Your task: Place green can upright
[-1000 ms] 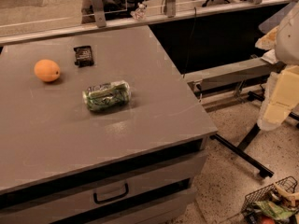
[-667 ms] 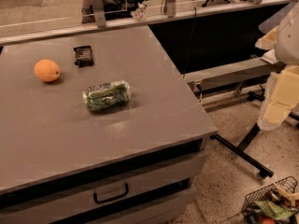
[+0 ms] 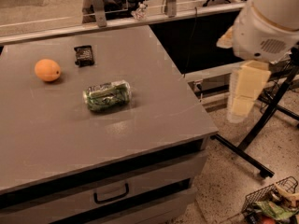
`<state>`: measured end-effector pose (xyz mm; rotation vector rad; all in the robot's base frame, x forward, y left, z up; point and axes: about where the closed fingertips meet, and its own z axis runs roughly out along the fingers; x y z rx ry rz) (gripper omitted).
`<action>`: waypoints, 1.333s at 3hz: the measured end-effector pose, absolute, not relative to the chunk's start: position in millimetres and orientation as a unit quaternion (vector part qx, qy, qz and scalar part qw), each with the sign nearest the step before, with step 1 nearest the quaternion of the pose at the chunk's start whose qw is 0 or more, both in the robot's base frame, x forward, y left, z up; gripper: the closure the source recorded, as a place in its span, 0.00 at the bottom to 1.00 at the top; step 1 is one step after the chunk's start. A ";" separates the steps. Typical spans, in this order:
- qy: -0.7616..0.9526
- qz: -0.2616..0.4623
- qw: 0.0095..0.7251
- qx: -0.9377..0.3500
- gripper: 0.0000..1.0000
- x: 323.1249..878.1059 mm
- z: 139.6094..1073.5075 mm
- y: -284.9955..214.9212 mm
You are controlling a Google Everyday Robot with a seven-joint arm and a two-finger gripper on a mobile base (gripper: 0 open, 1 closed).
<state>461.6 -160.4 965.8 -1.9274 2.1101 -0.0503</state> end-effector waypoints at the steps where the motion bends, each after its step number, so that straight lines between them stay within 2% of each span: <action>1: 0.700 0.007 0.140 -0.700 0.00 474.6 951.0 -119.7; 4: 0.630 0.003 0.126 -0.766 0.00 511.0 914.9 -9.9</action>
Offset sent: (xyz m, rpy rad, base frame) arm 0.0378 0.1273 -0.0516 -0.0031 0.0693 0.3237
